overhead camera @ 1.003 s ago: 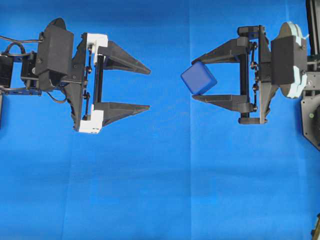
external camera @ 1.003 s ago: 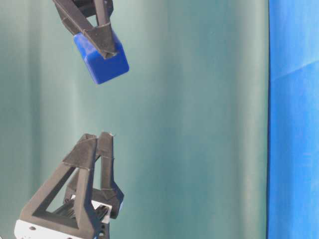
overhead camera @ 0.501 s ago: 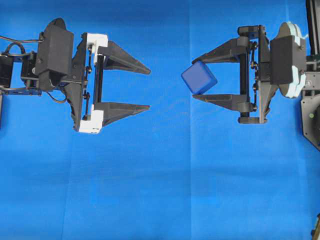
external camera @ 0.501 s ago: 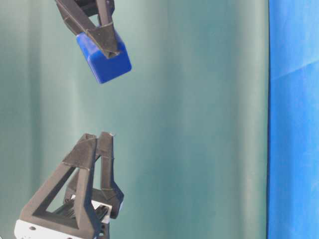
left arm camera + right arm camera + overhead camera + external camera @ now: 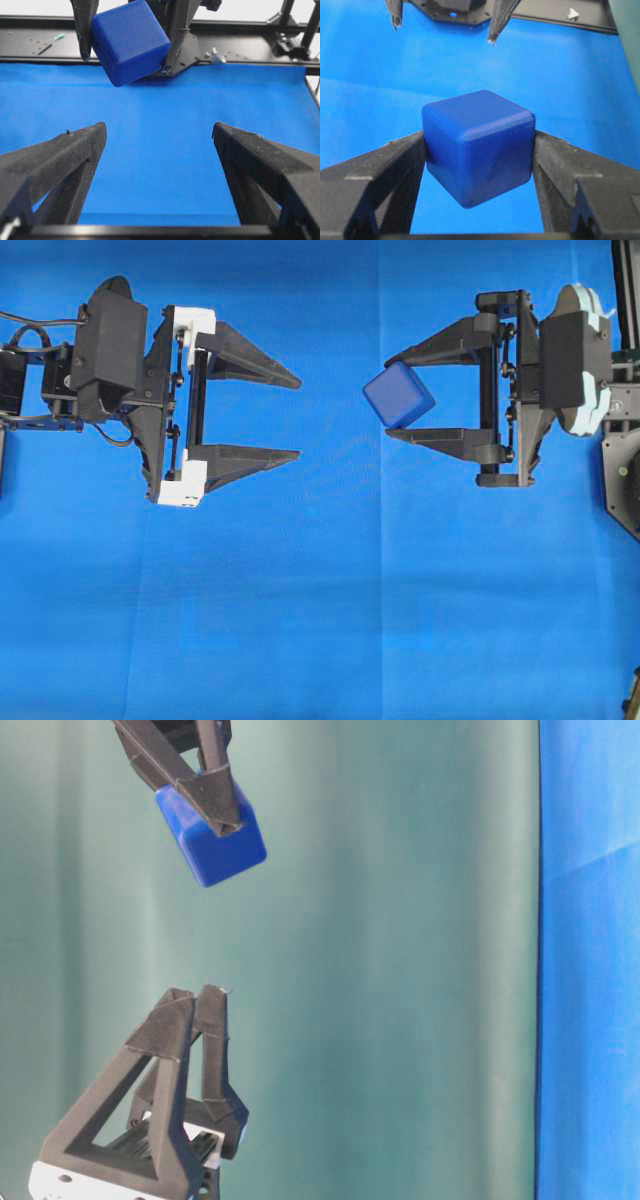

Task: Handover the blue block to the right arm after grasping it with the left arm, then place it in the designated position.
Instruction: 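Carry the cube with the right gripper toward the right side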

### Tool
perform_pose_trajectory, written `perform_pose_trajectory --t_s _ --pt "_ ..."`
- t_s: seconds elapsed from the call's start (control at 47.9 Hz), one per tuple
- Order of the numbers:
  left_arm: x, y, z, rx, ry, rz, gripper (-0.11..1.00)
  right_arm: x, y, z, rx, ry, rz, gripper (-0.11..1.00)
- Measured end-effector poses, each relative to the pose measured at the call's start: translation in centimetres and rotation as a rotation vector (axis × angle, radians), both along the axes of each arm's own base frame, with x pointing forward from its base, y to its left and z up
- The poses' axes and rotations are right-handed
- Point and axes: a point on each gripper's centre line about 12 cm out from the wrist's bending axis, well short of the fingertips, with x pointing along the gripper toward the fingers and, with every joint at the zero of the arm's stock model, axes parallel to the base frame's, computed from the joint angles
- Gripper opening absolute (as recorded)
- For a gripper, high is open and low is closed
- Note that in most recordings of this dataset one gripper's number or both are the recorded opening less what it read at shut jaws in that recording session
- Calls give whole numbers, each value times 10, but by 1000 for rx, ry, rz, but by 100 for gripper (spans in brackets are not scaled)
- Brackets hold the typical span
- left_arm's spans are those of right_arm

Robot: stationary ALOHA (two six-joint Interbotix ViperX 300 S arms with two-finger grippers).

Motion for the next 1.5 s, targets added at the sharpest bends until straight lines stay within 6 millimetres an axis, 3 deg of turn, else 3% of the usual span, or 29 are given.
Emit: perform_pose_trajectory --t_s 0.397,0.898,1.504 --pt "0 0 0 0 0 0 92 -1 -3 -4 0 36 -25 55" --pt "0 0 0 0 0 0 92 -15 -4 -28 -34 266 -129 55" --pt "0 0 0 0 2 0 92 -16 -1 -29 -39 282 -127 55"
